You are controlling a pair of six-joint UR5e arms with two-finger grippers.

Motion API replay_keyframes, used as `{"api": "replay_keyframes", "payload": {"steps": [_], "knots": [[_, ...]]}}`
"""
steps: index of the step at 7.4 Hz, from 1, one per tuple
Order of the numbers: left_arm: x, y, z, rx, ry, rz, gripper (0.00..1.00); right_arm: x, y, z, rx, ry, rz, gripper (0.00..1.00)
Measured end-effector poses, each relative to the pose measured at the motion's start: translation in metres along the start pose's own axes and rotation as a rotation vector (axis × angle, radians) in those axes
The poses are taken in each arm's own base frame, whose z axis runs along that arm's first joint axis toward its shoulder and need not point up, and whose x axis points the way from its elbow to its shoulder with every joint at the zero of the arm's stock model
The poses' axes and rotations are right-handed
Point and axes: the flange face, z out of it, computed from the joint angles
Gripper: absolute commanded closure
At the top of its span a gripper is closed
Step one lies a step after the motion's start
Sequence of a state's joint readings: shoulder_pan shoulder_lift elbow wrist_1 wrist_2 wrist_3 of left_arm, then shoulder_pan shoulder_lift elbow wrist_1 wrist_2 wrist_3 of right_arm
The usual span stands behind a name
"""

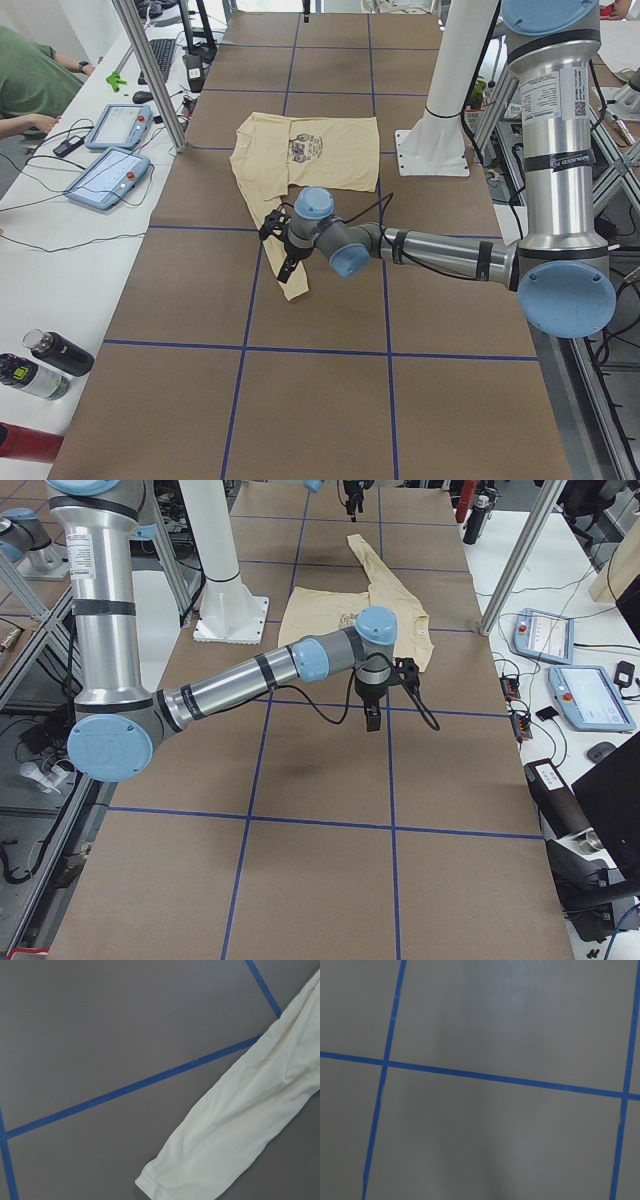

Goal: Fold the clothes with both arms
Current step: 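Lower the left gripper onto the other sleeve cuff and grasp it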

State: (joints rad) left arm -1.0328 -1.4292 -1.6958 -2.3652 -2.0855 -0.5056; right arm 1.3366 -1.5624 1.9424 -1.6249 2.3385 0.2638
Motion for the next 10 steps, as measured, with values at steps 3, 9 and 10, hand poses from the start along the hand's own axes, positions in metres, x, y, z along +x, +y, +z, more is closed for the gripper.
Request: {"api": "replay_keyframes", "payload": {"steps": [3,9,10], "knots": [[0.008,0.024,0.038,-0.025,0.015,0.017,0.18,0.017,0.015,0.007,0.005,-0.002,0.003,0.00],[0.023,0.043,0.058,-0.076,0.031,0.056,0.33,0.018,0.015,0.007,0.007,-0.002,0.002,0.00],[0.023,0.043,0.058,-0.074,0.026,0.056,0.33,0.018,0.015,0.007,0.007,-0.002,0.002,0.00]]}}
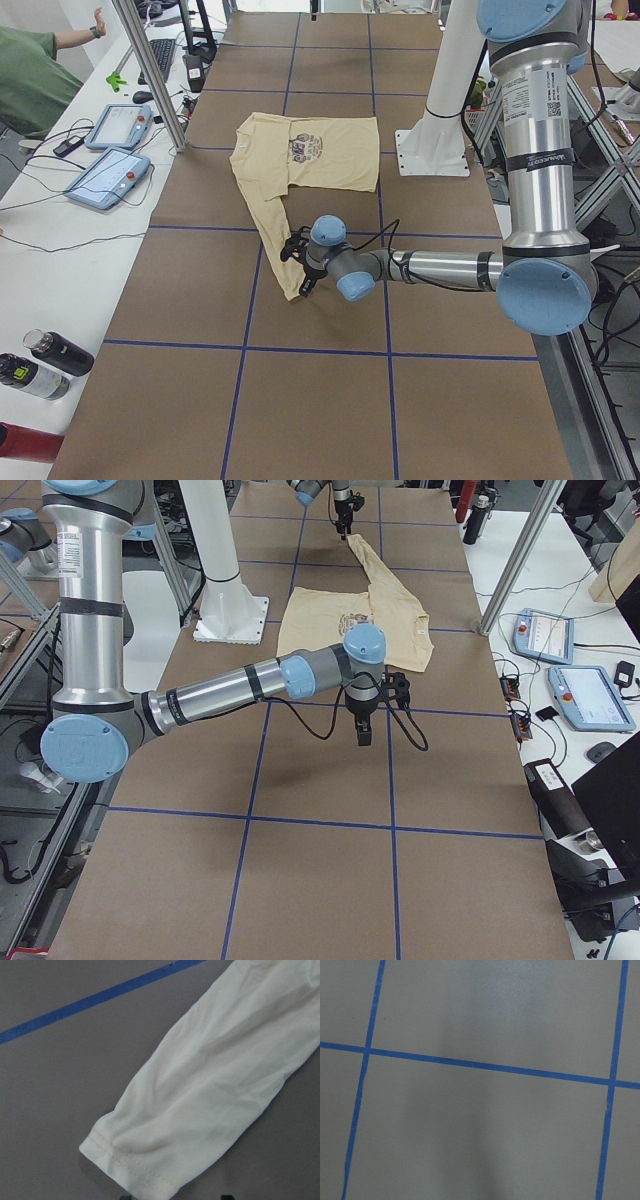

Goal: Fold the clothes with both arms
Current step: 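Lower the left gripper onto the other sleeve cuff and grasp it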

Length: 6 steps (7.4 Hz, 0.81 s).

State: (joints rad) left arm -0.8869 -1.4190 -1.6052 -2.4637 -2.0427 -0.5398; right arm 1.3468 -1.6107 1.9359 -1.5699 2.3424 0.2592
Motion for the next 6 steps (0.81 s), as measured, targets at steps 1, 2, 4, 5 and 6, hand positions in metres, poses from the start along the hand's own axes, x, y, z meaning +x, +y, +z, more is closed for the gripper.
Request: {"api": "replay_keyframes", "payload": {"steps": [1,2,4,5,6], "knots": [[-0.0013,-0.0003,0.0004,0.005,-0.010,0.001,0.33,0.0000,0.0000,0.0000,0.000,0.000,0.000,0.00],[-0.0024,-0.0005,0.0008,0.008,-0.018,0.001,0.33,0.0000,0.0000,0.0000,0.000,0.000,0.000,0.00],[-0.0025,-0.0004,0.0015,0.009,-0.022,0.002,0.39,0.0002,0.0000,0.0002,0.000,0.000,0.000,0.00],[-0.0022,-0.0002,0.0020,0.008,-0.022,0.003,0.43,0.0005,-0.0001,0.0006,-0.001,0.000,0.001,0.00],[-0.0021,0.0000,0.0022,0.007,-0.022,0.003,0.45,0.0008,-0.0001,0.0008,-0.001,0.000,0.001,0.00]]}}
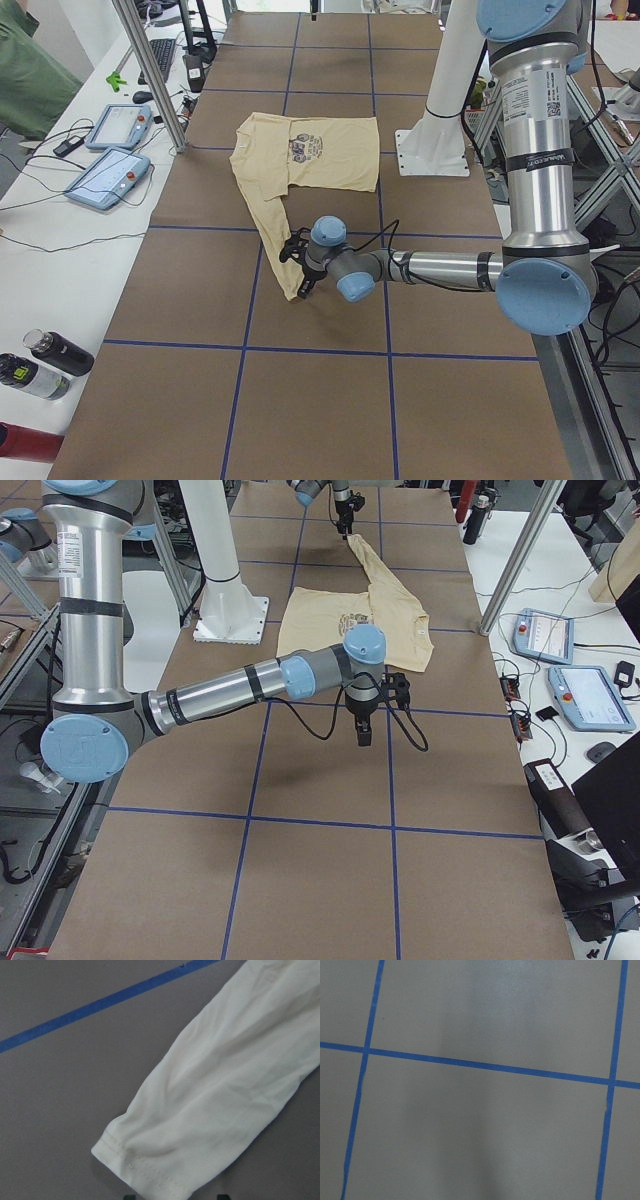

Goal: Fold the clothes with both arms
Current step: 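Lower the left gripper onto the other sleeve cuff and grasp it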

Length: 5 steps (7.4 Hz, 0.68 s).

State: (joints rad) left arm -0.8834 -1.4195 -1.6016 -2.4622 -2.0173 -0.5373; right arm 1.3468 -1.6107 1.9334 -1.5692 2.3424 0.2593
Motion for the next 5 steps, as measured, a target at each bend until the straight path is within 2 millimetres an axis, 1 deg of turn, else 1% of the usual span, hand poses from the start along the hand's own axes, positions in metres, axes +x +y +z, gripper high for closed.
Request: {"api": "replay_keyframes", "payload": {"steps": [4,5], "knots": [[-0.0011,0.0016,0.0018,-0.005,0.000,-0.001,0.47,0.0012,0.0000,0.0013,-0.003,0.001,0.003,0.00],[-0.0014,0.0019,0.0023,-0.006,0.000,-0.001,0.55,0.0014,0.0000,0.0015,-0.003,0.001,0.003,0.00]]}}
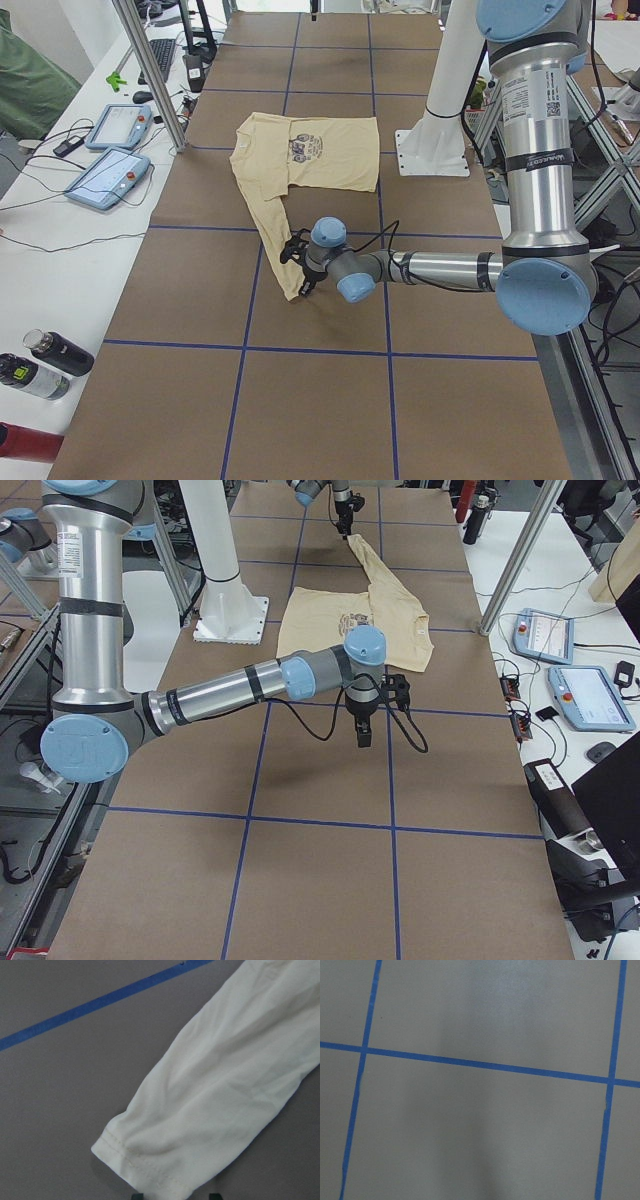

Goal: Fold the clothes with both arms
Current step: 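Lower the left gripper onto the other sleeve cuff and grasp it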

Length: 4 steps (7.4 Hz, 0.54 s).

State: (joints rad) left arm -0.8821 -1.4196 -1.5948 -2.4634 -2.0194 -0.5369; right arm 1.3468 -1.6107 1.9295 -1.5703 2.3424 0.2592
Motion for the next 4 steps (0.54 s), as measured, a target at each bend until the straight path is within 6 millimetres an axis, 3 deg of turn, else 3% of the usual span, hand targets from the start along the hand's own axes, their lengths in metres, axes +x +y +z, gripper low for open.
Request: {"api": "replay_keyframes", "payload": {"steps": [4], "knots": [[-0.0012,0.0012,0.0010,-0.003,-0.001,-0.002,0.55,-0.0001,-0.0001,-0.0001,0.001,0.000,-0.001,0.00]]}}
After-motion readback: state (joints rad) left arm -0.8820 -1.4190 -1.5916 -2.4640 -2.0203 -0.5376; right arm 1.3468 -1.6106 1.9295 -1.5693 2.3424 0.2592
